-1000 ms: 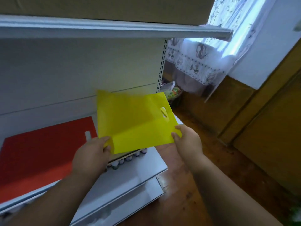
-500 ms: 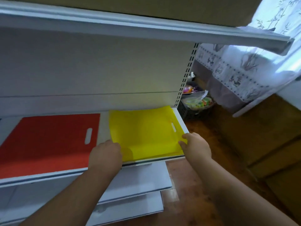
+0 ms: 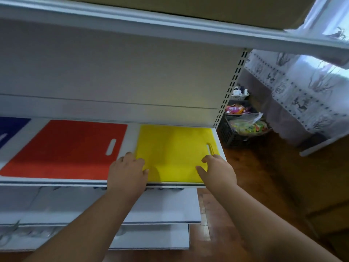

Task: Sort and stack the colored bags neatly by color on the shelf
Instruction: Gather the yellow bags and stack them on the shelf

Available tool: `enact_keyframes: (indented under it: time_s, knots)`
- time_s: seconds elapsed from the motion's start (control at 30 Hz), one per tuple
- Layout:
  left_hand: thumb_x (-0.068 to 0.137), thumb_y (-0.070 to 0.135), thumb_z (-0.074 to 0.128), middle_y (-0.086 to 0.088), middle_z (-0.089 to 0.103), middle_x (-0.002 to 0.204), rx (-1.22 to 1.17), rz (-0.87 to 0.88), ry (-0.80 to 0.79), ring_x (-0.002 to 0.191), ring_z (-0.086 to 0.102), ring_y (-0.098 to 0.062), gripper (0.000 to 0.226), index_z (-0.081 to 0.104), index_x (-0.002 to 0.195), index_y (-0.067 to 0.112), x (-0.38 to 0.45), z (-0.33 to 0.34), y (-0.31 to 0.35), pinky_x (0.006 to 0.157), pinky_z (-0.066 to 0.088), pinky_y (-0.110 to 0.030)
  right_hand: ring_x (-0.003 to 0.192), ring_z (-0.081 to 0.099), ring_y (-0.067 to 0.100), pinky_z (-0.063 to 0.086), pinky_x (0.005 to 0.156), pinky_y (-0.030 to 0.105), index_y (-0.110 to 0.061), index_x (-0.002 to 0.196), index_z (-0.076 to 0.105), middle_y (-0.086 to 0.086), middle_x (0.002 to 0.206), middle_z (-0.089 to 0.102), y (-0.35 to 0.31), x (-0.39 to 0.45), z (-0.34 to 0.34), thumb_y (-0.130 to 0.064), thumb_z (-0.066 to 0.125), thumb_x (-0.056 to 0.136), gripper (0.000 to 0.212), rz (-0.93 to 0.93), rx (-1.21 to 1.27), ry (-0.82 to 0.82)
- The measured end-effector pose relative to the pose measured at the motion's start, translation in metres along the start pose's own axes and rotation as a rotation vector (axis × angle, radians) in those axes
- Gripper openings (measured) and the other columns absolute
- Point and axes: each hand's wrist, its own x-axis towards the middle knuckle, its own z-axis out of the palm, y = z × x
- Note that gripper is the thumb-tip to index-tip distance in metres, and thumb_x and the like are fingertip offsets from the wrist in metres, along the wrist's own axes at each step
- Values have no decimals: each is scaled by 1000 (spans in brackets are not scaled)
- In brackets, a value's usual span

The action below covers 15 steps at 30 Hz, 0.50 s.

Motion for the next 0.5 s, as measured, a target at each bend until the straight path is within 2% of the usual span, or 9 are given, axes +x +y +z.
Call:
enact_keyframes:
  time_s: [0.07, 0.13, 0.2, 0.27, 0.37, 0.43, 0.5]
  knots:
    - [89, 42, 61, -5, 59, 105, -71, 4, 21, 92, 61, -27, 30, 67, 113, 26, -10, -6, -10, 76, 46, -35, 99, 60, 24, 49, 77, 32, -21, 131, 56, 2, 122, 56, -24, -1, -1, -47, 52, 96, 43, -89, 64, 12]
    - [76, 33, 77, -7, 61, 87, -132, 0, 43, 74, 62, -32, 27, 74, 100, 20, -20, -9, -28, 65, 48, -36, 101, 60, 22, 50, 79, 32, -23, 131, 56, 1, 122, 56, -54, -2, -4, -46, 53, 95, 43, -175, 107, 33]
    - [71, 27, 81, -8, 61, 80, -166, -24, 89, 67, 62, -35, 28, 74, 95, 17, -33, -12, -53, 59, 49, -37, 105, 60, 23, 51, 83, 34, -24, 132, 55, 3, 122, 56, -91, -6, -6, -43, 55, 94, 43, -256, 139, 58]
    - [79, 31, 73, -7, 63, 87, -203, -100, 89, 77, 64, -34, 27, 70, 103, 18, -52, -21, -82, 63, 52, -38, 106, 59, 24, 50, 86, 36, -24, 134, 53, 4, 121, 55, -135, -12, -5, -41, 57, 92, 45, -335, 181, 60]
    - [94, 45, 53, 1, 66, 102, -294, -250, 94, 93, 64, -24, 39, 55, 129, 30, -86, -29, -146, 72, 51, -34, 104, 56, 19, 47, 90, 36, -24, 135, 52, 1, 116, 55, -213, -29, 4, -37, 60, 92, 46, -468, 261, 59]
    - [95, 52, 46, 5, 67, 92, -295, -316, 111, 86, 65, -19, 41, 49, 133, 35, -114, -36, -199, 67, 50, -31, 101, 55, 17, 42, 88, 34, -22, 132, 54, -1, 106, 58, -271, -46, 14, -33, 58, 94, 40, -550, 313, 70]
    - [95, 53, 45, 6, 66, 82, -290, -355, 167, 78, 65, -17, 42, 49, 132, 36, -141, -46, -256, 65, 52, -31, 95, 56, 16, 36, 80, 29, -23, 133, 54, -3, 102, 60, -331, -63, 22, -32, 53, 97, 37, -619, 351, 50]
